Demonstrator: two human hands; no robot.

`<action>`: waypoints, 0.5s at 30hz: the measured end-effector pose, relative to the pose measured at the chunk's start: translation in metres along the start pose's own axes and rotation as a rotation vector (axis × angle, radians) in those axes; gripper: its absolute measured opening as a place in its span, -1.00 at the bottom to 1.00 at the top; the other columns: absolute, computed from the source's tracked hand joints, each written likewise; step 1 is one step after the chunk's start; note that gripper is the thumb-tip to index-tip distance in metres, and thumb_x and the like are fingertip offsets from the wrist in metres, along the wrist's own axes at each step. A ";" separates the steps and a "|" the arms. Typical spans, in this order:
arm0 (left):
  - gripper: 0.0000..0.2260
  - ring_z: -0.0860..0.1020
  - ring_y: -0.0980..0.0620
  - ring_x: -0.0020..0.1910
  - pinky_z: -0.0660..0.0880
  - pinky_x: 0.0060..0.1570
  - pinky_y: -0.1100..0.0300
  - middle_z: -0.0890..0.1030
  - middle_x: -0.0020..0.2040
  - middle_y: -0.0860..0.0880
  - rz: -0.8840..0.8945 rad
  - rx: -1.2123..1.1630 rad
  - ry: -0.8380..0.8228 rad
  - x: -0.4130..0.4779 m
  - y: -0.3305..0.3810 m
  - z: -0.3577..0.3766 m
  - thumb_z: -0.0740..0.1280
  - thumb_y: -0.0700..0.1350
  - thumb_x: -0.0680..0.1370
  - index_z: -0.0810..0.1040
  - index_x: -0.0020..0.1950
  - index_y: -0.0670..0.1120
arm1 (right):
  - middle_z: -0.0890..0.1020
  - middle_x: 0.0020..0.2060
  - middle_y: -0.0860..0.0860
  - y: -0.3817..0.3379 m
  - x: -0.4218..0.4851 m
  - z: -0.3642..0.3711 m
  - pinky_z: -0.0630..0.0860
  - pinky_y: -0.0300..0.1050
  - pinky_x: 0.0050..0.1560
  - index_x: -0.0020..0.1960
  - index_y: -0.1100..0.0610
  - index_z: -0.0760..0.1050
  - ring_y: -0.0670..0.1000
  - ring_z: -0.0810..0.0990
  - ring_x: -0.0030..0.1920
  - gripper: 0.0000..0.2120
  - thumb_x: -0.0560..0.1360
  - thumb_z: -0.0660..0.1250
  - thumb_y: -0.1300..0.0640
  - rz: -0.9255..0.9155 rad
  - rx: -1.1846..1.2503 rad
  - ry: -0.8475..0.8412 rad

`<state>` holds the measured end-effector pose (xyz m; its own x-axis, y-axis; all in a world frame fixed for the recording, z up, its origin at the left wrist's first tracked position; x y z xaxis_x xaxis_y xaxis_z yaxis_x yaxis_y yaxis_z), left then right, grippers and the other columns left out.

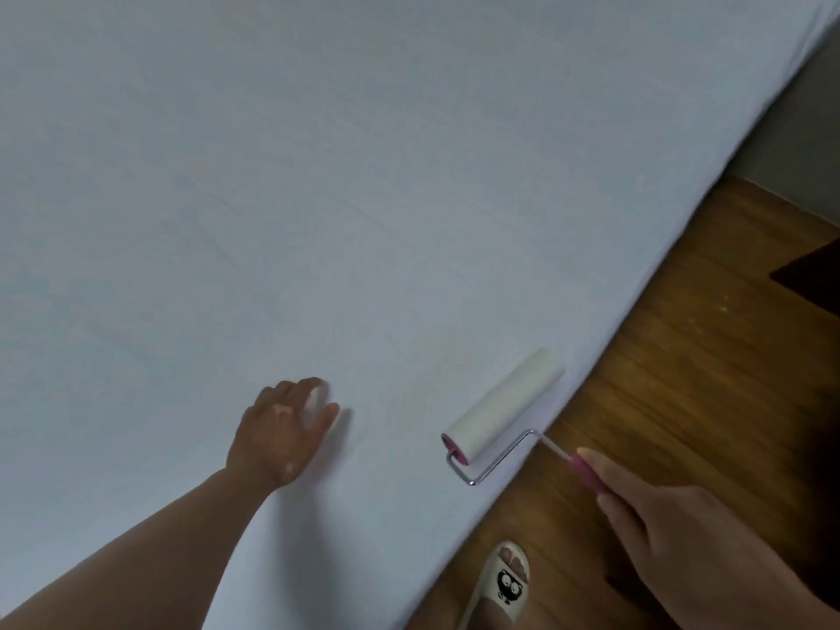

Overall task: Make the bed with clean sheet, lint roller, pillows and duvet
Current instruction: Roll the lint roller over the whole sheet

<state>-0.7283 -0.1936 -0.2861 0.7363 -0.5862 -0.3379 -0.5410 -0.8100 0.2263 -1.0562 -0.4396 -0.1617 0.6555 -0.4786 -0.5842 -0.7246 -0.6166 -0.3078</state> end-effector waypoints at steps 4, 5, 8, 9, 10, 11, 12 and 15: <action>-0.47 0.55 -0.15 0.07 0.52 0.00 -0.07 0.52 0.12 -0.03 0.024 0.067 0.225 0.041 -0.079 -0.031 0.07 0.29 0.52 0.50 0.28 -0.01 | 0.70 0.01 -0.24 -0.104 0.050 0.015 0.56 -0.28 0.03 0.24 -0.74 0.00 -0.22 0.66 0.00 -0.64 0.44 -0.14 -0.52 -0.144 -0.003 0.092; -0.47 0.55 -0.17 0.10 0.53 -0.01 -0.09 0.51 0.15 -0.06 -0.003 0.073 0.253 0.054 -0.103 -0.041 0.08 0.28 0.52 0.48 0.29 -0.04 | 0.70 0.05 -0.22 -0.131 0.068 0.023 0.57 -0.20 0.06 0.20 -0.77 -0.06 -0.16 0.67 0.04 -0.65 0.41 -0.21 -0.54 -0.159 -0.020 0.104; -0.39 0.45 -0.22 0.33 0.46 0.17 -0.21 0.46 0.36 -0.16 -0.065 0.120 0.249 0.105 -0.187 -0.063 0.07 0.28 0.53 0.41 0.42 -0.08 | 0.67 0.06 -0.15 -0.231 0.133 0.034 0.56 -0.06 0.11 0.28 -0.72 -0.06 -0.04 0.64 0.05 -0.63 0.50 -0.15 -0.42 -0.172 0.003 0.130; -0.35 0.37 -0.22 0.42 0.38 0.26 -0.24 0.40 0.45 -0.17 -0.096 0.163 0.236 0.120 -0.216 -0.068 0.05 0.30 0.54 0.35 0.49 -0.06 | 0.67 0.04 -0.12 -0.267 0.158 0.034 0.57 -0.03 0.09 0.31 -0.65 0.01 -0.01 0.65 0.03 -0.62 0.50 -0.16 -0.44 -0.190 0.020 0.148; -0.33 0.28 -0.21 0.49 0.28 0.34 -0.26 0.32 0.52 -0.16 -0.122 0.198 0.226 0.131 -0.243 -0.071 0.01 0.32 0.55 0.28 0.55 -0.03 | 0.68 0.02 -0.08 -0.302 0.186 0.036 0.58 -0.03 0.06 0.32 -0.57 0.09 0.04 0.66 0.01 -0.61 0.51 -0.16 -0.45 -0.211 0.040 0.176; -0.31 0.20 -0.20 0.54 0.19 0.39 -0.27 0.23 0.57 -0.15 -0.147 0.215 0.213 0.140 -0.269 -0.074 -0.05 0.35 0.55 0.19 0.59 0.01 | 0.69 0.00 -0.04 -0.334 0.217 0.037 0.59 -0.01 0.03 0.32 -0.49 0.17 0.08 0.67 -0.02 -0.61 0.53 -0.14 -0.44 -0.241 0.056 0.211; -0.30 0.11 -0.17 0.57 0.11 0.43 -0.27 0.14 0.61 -0.13 -0.173 0.218 0.198 0.148 -0.292 -0.074 -0.11 0.37 0.56 0.11 0.61 0.04 | 0.69 -0.04 0.00 -0.366 0.249 0.038 0.60 0.02 -0.01 0.31 -0.40 0.23 0.13 0.66 -0.06 -0.62 0.57 -0.11 -0.41 -0.274 0.058 0.236; -0.29 0.00 -0.09 0.60 0.00 0.49 -0.25 0.03 0.63 -0.06 -0.223 0.182 0.210 0.157 -0.331 -0.068 -0.23 0.42 0.54 -0.01 0.62 0.12 | 0.62 -0.16 0.07 -0.452 0.337 0.038 0.60 0.10 -0.06 0.21 -0.20 0.34 0.22 0.60 -0.16 -0.67 0.63 -0.07 -0.31 -0.365 -0.020 0.263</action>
<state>-0.4056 -0.0186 -0.3523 0.9016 -0.4014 -0.1611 -0.4074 -0.9133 -0.0042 -0.5161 -0.2982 -0.2482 0.9011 -0.3683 -0.2288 -0.4333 -0.7856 -0.4418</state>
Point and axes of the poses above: each hand's wrist, its own x-axis towards the middle knuckle, its own z-axis out of the palm, y = z × x, the point moved 2 cm from there along x, towards the middle knuckle
